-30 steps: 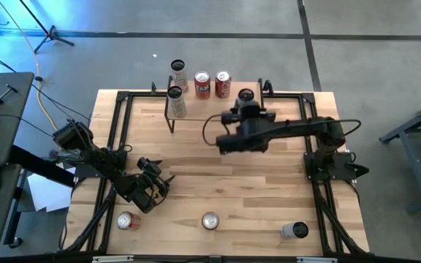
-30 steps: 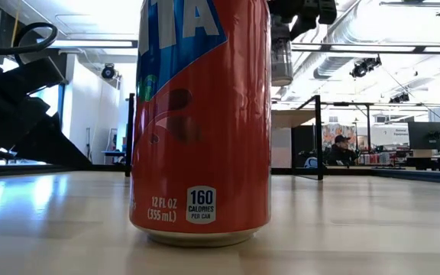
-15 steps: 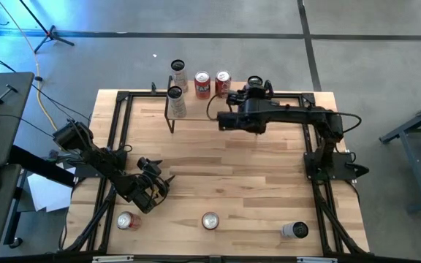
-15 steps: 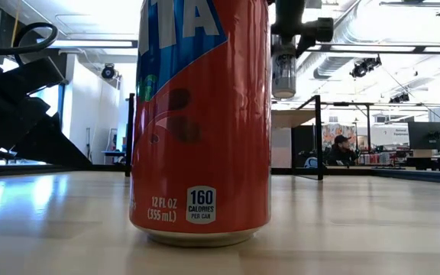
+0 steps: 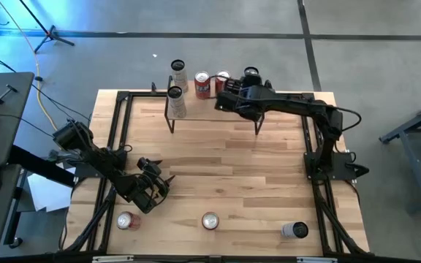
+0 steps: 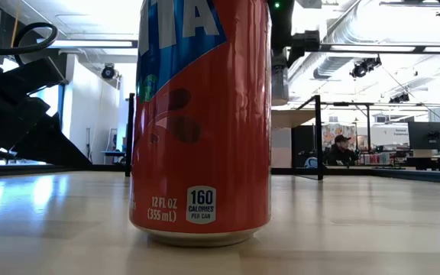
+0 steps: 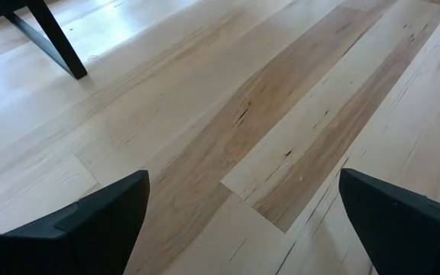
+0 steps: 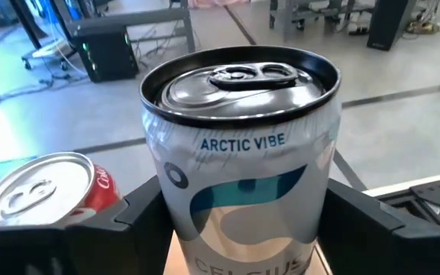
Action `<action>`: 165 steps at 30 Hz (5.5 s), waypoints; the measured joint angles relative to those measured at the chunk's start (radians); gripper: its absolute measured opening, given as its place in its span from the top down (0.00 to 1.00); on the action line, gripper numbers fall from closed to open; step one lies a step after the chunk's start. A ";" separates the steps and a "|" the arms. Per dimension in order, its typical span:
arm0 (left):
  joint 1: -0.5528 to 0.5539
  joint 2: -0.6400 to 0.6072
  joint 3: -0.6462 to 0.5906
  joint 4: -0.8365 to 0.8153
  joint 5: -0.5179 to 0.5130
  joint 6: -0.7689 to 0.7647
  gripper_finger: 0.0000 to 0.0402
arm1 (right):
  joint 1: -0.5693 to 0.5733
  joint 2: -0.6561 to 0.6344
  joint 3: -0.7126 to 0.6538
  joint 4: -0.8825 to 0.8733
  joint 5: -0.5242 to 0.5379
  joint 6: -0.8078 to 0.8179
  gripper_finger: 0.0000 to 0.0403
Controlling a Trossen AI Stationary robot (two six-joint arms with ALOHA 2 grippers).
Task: Place canned beverage on shelf
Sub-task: Put the white and blue soda can on the shelf, then put the white and blue soda can on the shelf aligned with the other white and blue soda can
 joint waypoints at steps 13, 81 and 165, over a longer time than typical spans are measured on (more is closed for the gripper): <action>0.000 0.000 0.000 0.000 0.000 0.000 0.00 | -0.071 0.001 0.000 0.127 -0.123 -0.166 0.37; 0.000 0.000 0.000 0.000 0.000 0.000 0.00 | 0.005 -0.009 -0.229 0.252 0.175 -0.026 0.37; 0.000 0.000 0.000 0.007 0.028 -0.008 0.00 | 0.117 -0.155 -0.228 -0.011 -0.059 0.048 0.01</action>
